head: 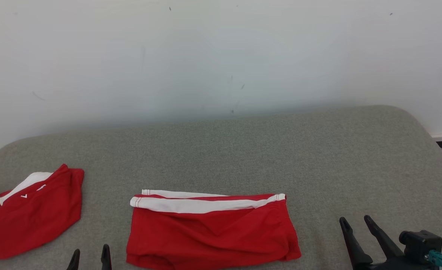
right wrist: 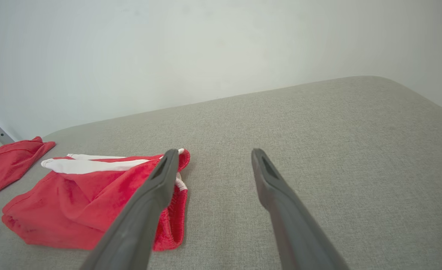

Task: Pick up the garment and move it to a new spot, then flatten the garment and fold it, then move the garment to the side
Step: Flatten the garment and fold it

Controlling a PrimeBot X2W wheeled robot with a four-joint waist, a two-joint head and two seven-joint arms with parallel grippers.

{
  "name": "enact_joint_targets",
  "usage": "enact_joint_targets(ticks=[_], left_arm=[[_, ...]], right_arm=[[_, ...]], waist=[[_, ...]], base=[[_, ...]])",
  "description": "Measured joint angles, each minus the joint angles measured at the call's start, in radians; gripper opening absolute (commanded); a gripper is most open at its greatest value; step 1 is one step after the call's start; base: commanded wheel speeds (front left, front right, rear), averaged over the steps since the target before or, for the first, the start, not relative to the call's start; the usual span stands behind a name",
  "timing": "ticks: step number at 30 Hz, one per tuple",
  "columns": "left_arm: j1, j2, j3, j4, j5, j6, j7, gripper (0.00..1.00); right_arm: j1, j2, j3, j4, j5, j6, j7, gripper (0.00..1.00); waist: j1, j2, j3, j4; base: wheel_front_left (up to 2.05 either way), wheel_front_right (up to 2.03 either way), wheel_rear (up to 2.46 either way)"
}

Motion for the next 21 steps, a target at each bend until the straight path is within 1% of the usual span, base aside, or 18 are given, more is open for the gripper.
enact_joint_targets(ticks=[5,9,13,21], left_arm=[[-0.001,-0.017,-0.004,-0.018,0.019,0.000,0.000,1.00],[-0.003,-0.023,-0.012,-0.027,0.030,0.000,0.005,1.00],[-0.003,-0.027,-0.016,-0.038,0.052,0.000,0.012,1.00],[-0.005,-0.034,-0.025,-0.049,0.059,0.000,0.031,1.00]], right_arm=[[-0.058,0.018,0.013,0.016,0.006,0.000,0.048,1.00],[-0.107,0.046,0.031,0.059,0.025,0.000,0.107,1.00],[-0.149,0.090,0.052,0.114,0.061,0.000,0.170,1.00],[-0.270,0.129,0.090,0.264,0.069,0.000,0.292,1.00]], waist=[[0.0000,0.0000,0.002,0.008],[0.0000,0.0000,0.004,0.026],[0.0000,0.0000,0.007,0.047],[0.0000,0.0000,0.017,0.088]], base=[[0.00,0.00,0.00],[0.00,0.00,0.00],[0.00,0.00,0.00],[0.00,0.00,0.00]])
